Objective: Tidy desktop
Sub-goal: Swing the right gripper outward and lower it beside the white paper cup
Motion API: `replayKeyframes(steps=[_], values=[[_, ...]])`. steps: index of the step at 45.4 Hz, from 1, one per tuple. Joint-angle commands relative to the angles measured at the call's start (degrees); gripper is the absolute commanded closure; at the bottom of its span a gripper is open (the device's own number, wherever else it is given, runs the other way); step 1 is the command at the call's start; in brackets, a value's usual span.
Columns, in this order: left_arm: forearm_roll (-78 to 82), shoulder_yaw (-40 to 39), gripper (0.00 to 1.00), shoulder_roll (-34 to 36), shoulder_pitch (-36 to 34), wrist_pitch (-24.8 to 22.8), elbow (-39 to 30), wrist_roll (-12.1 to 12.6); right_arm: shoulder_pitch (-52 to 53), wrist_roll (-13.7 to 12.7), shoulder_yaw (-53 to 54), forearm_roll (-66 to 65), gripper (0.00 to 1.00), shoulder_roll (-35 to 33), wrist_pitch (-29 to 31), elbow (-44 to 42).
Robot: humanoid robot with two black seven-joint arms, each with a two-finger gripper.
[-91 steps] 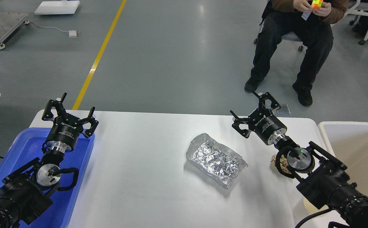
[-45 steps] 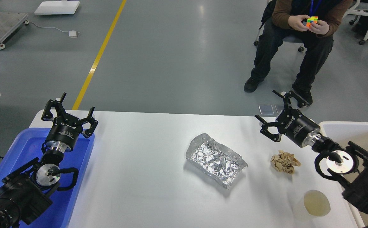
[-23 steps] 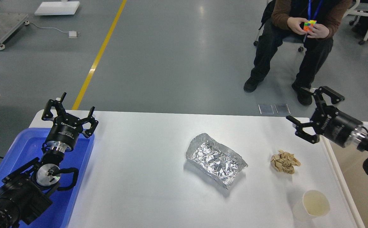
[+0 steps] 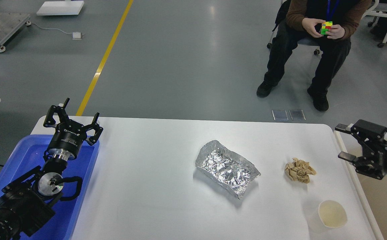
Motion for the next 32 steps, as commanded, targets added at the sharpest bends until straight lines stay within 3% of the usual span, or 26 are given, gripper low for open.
replayKeyframes(steps=[1, 20, 32], values=[[0.0, 0.0, 0.0, 0.0, 0.0, 0.0, 0.0, 0.0, -4.6, 3.3, -0.5, -19.2, 0.0, -2.5, -4.2, 1.1], [-0.1, 0.0, 0.0, 0.0, 0.0, 0.0, 0.0, 0.0, -12.8, 9.8, -4.8, -28.8, 0.0, -4.0, -13.1, 1.7], [0.0, 0.0, 0.0, 0.0, 0.0, 0.0, 0.0, 0.0, -12.8, 11.1, -13.8, -28.8, 0.0, -2.9, -21.2, 2.4]])
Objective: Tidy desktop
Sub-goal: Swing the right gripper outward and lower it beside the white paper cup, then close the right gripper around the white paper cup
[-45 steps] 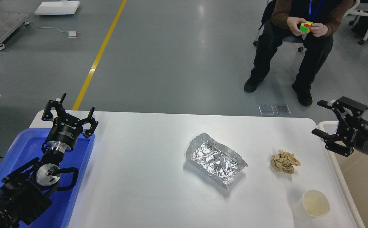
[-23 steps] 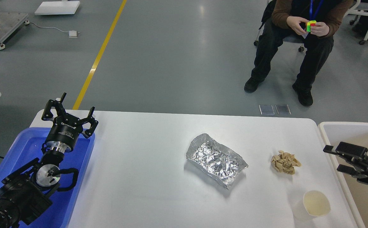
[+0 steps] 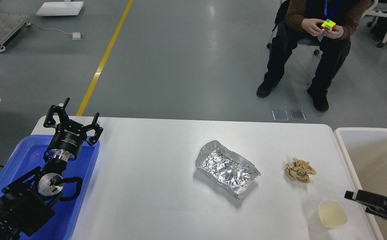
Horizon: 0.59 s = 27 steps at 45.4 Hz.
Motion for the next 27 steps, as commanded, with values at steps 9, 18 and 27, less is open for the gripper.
replayKeyframes(steps=[9, 18, 27], values=[[0.0, 0.0, 0.0, 0.0, 0.0, 0.0, 0.0, 0.0, -0.9, 2.0, -7.4, -1.5, 0.0, 2.3, -7.7, 0.2], [0.0, 0.0, 0.0, 0.0, 0.0, 0.0, 0.0, 0.0, -0.7, 1.9, -7.4, -1.7, 0.0, 3.3, -8.5, -1.0], [0.0, 0.0, 0.0, 0.0, 0.0, 0.0, 0.0, 0.0, 0.0, 2.0, -8.3, -1.9, 0.0, 5.5, -8.8, -2.7]])
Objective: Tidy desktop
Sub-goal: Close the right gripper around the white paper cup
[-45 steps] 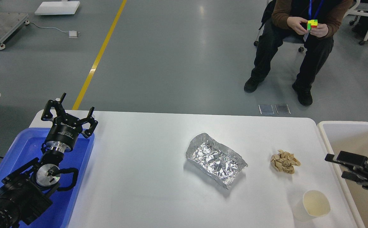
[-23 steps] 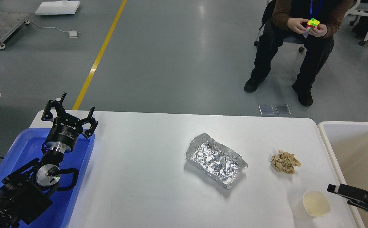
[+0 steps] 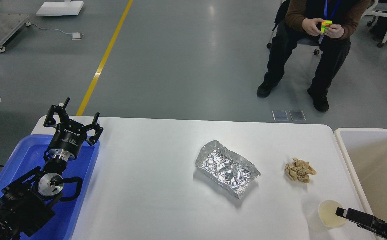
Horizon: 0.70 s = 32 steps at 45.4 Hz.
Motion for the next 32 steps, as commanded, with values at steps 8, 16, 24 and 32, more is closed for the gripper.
replayKeyframes(steps=[8, 16, 24, 32], values=[[0.0, 0.0, 0.0, 0.0, 0.0, 0.1, 0.0, 0.0, 0.7, 1.1, -1.3, -0.4, 0.0, 5.9, -1.2, -6.9], [0.0, 0.0, 0.0, 0.0, 0.0, 0.0, 0.0, 0.0, 1.7, 1.9, -3.2, -0.4, 0.04, 7.3, -1.4, -8.7], [0.0, 0.0, 0.0, 0.0, 0.0, 0.0, 0.0, 0.0, 4.2, 3.1, -7.3, -0.4, 0.2, 8.0, -3.3, -9.5], [0.0, 0.0, 0.0, 0.0, 0.0, 0.0, 0.0, 0.0, 6.2, 3.2, -9.7, -0.4, 0.46, 8.5, -3.9, -11.1]])
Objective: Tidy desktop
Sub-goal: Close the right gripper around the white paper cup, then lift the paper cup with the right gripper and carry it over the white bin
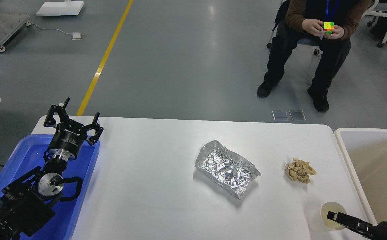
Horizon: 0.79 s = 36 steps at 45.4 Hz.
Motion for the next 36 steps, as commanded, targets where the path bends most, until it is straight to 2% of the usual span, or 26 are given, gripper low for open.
replayKeyframes(steps=[1, 6, 9, 12, 18, 21, 36], values=[[0.0, 0.0, 0.0, 0.0, 0.0, 0.0, 0.0, 0.0, 2.6, 0.6, -3.6, 0.0, 0.48, 1.0, -1.1, -2.1], [0.0, 0.0, 0.0, 0.0, 0.0, 0.0, 0.0, 0.0, 3.1, 0.6, -3.6, 0.2, 0.59, 0.9, -1.1, -2.1], [0.0, 0.0, 0.0, 0.0, 0.0, 0.0, 0.0, 0.0, 3.2, 0.5, -3.6, 0.2, 0.7, 0.9, -1.1, -2.1], [0.0, 0.0, 0.0, 0.0, 0.0, 0.0, 0.0, 0.0, 3.5, 0.5, -3.6, 0.2, 0.72, 0.9, -1.1, -2.0], [0.0, 0.0, 0.0, 0.0, 0.0, 0.0, 0.0, 0.0, 3.8, 0.6, -3.6, 0.3, 0.88, 0.7, -0.9, -1.6], [0.0, 0.0, 0.0, 0.0, 0.0, 0.0, 0.0, 0.0, 4.0, 0.8, -3.7, 0.3, 1.0, 0.2, -0.9, -1.4], [0.0, 0.0, 0.0, 0.0, 0.0, 0.0, 0.0, 0.0, 4.3, 4.3, -3.6, 0.4, 1.0, -3.1, -0.7, 0.0]])
